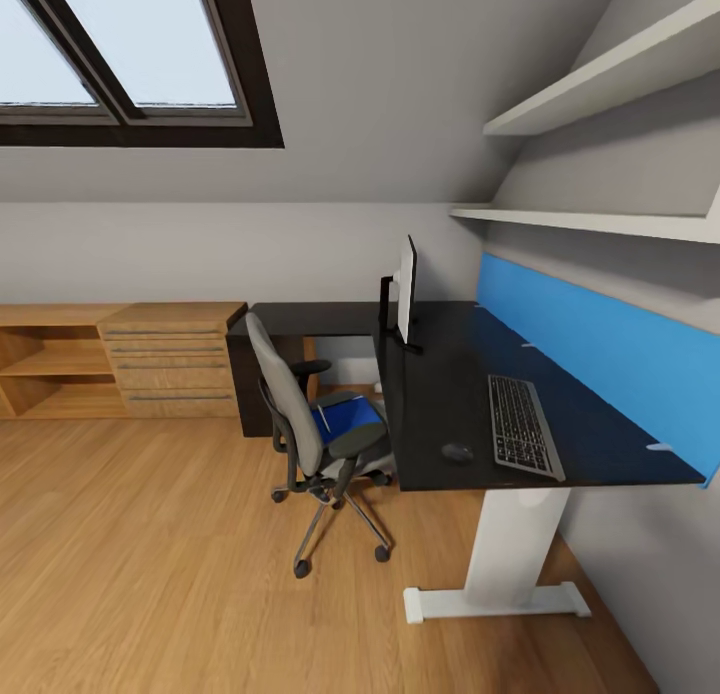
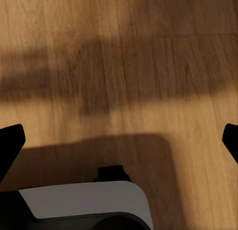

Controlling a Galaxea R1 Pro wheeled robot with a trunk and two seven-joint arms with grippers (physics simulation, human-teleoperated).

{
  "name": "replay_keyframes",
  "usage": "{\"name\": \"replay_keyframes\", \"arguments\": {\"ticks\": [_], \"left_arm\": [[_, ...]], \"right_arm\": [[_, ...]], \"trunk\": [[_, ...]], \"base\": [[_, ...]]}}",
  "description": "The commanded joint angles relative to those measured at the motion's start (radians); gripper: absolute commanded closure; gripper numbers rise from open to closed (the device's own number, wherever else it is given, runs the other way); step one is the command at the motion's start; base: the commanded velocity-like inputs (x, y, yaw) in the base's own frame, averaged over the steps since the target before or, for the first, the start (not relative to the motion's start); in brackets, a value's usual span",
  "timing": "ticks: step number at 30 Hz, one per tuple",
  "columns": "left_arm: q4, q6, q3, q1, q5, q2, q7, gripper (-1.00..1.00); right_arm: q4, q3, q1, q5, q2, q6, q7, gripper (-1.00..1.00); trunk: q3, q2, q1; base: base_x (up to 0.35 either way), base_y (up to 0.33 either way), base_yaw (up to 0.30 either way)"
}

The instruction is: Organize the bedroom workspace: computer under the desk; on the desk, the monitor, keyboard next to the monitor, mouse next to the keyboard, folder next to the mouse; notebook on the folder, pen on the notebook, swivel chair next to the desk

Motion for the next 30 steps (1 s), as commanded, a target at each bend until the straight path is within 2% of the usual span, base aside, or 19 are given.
{"name": "replay_keyframes", "arguments": {"ticks": [1,30], "left_arm": [[0.0,-0.002,0.0,0.0,0.005,0.0,0.001,-1.0],[0.004,0.001,0.001,0.0,0.006,0.001,0.001,-1.0]], "right_arm": [[0.001,0.003,-0.001,0.0,0.0,-0.002,-0.005,-1.0],[0.001,0.003,-0.001,0.0,0.0,-0.002,-0.005,-1.0]], "trunk": [[-0.004,-0.008,0.004],[-0.095,-0.211,0.115]], "base": [[0.0,0.0,0.0],[0.0,0.0,0.0]]}}
